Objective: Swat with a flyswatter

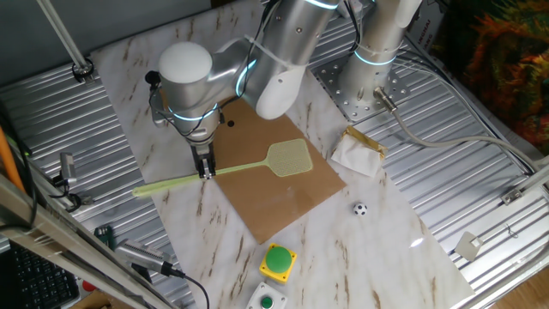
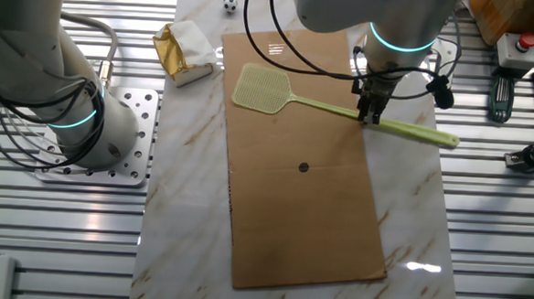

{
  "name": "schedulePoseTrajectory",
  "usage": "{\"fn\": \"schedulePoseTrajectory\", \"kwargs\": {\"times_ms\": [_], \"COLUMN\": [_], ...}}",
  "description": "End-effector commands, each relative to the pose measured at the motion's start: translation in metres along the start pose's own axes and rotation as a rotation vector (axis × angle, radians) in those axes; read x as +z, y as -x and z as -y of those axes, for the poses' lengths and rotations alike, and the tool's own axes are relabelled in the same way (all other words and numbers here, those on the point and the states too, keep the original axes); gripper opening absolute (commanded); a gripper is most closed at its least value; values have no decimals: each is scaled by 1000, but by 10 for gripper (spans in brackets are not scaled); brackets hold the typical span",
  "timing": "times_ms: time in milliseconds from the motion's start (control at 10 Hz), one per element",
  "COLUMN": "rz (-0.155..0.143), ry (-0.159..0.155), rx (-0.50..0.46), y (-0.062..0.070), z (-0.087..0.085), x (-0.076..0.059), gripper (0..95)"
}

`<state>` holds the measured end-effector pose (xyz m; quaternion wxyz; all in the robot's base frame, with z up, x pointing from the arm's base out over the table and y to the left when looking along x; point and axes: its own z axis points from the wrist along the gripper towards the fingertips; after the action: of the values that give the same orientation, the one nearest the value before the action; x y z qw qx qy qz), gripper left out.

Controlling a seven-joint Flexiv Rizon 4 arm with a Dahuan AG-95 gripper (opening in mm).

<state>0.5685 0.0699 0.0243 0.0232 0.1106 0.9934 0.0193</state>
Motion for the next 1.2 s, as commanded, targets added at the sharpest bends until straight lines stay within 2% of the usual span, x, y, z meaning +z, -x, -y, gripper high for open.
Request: {"fn": "schedulePoseTrajectory", "kwargs": {"times_ms": [100, 300, 400, 500, 800, 1000, 1200], "rz": [-16, -18, -17, -15, 4, 23, 21], "ry": [0, -1, -8, -13, -11, -18, -30], "rx": [-10, -48, -94, -185, -321, -456, -534], "y": [3, 7, 8, 9, 9, 9, 9], "z": [-1, -3, -4, -5, -5, -5, -5], "x": [-14, -33, -41, -49, -52, -52, -52], "gripper": [0, 0, 0, 0, 0, 0, 0]}}
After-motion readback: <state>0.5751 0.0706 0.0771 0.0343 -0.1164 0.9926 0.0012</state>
